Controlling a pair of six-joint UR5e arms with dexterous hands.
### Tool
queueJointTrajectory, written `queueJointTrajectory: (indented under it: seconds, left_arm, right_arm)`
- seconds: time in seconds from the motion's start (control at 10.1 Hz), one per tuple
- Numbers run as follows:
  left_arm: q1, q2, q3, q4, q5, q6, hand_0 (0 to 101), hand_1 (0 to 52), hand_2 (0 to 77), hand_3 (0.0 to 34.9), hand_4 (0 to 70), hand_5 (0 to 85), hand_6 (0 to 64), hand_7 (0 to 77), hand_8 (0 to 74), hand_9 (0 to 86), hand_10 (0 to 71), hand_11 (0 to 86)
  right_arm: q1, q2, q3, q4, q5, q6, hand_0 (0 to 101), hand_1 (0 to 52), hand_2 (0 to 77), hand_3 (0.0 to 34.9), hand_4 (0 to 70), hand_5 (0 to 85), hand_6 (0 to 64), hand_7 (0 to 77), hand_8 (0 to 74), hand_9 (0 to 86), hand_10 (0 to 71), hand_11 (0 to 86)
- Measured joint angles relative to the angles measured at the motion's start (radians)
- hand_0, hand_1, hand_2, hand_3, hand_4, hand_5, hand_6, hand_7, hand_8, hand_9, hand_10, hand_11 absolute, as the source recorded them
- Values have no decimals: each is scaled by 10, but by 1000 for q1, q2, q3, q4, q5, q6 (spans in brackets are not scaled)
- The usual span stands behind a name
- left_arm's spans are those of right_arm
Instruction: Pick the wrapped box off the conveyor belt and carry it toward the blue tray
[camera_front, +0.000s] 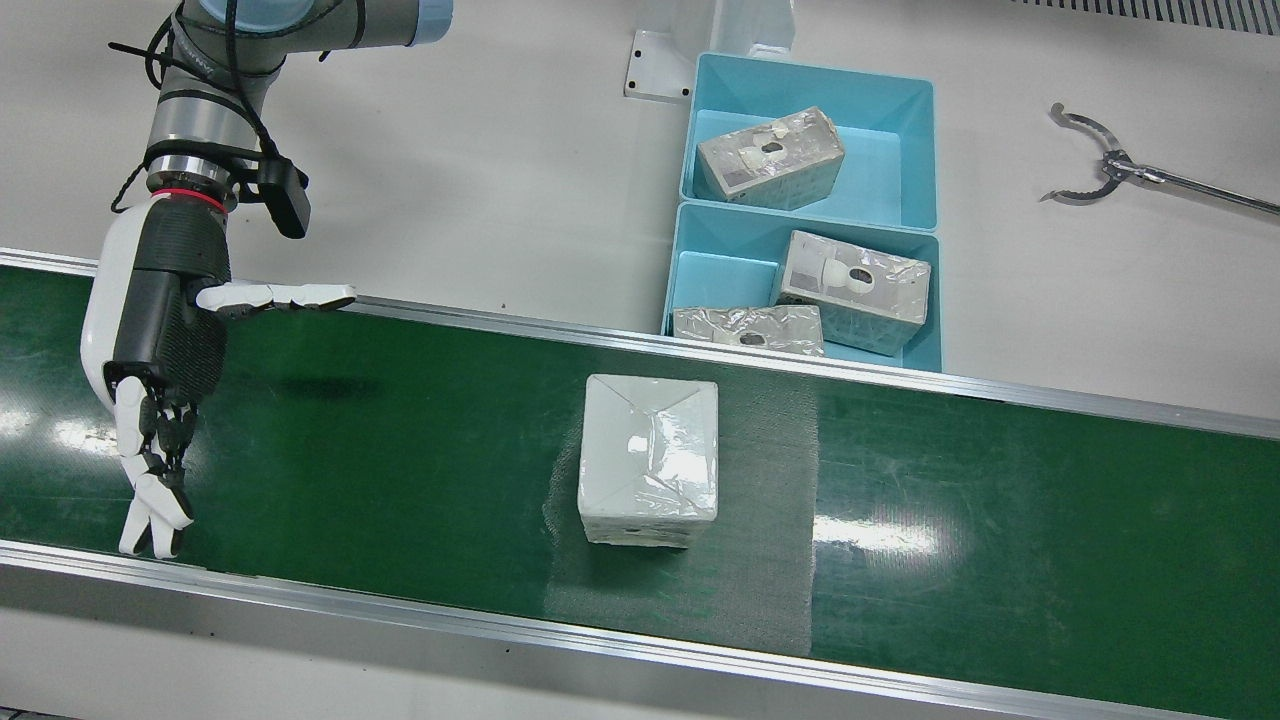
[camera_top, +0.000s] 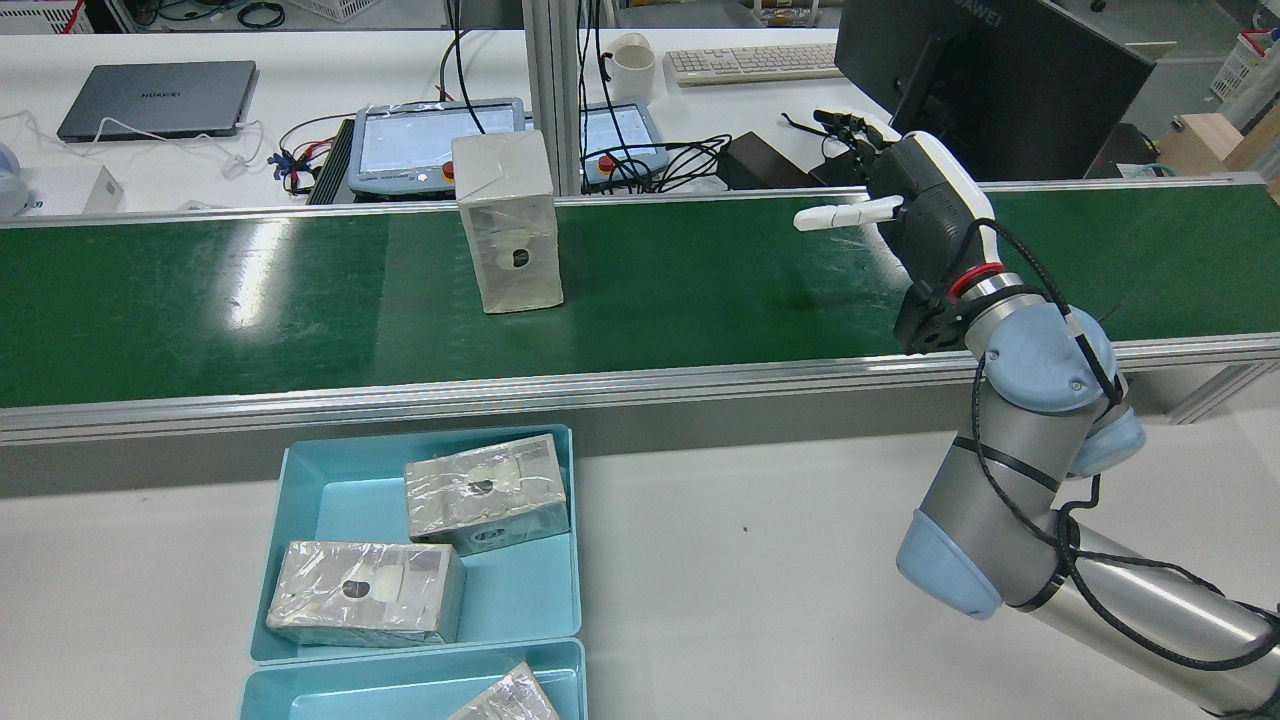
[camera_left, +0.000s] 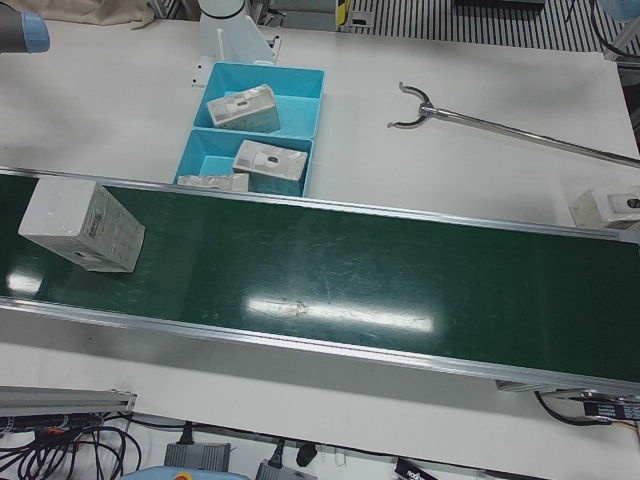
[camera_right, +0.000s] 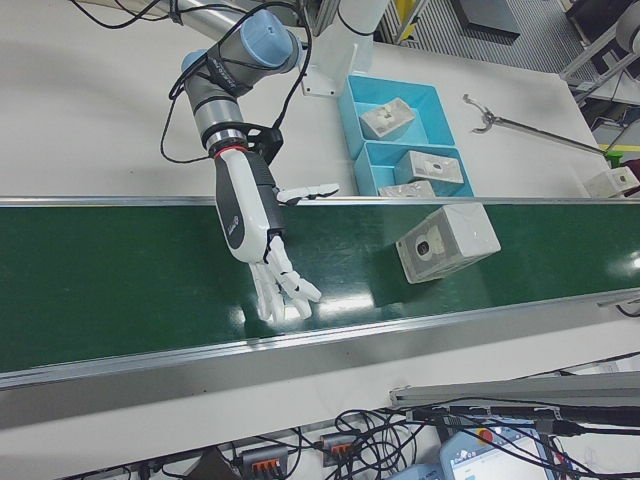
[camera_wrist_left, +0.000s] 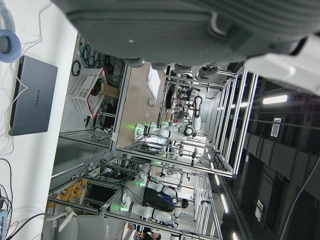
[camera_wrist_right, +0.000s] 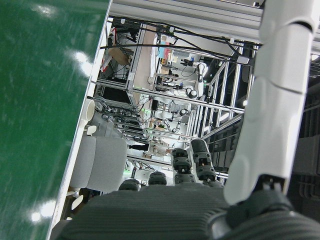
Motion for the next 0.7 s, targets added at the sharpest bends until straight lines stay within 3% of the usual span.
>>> queueJointTrajectory:
  seconds: [0.7]
  left_arm:
    - [0,0,0,0,0,0,0,0,11,0,0,11,0,0,5,0,0,5]
  right_arm:
    - [-2,0,-1,1,0,-1,462,104,49,44,27,207,33,5,5,16,0,16]
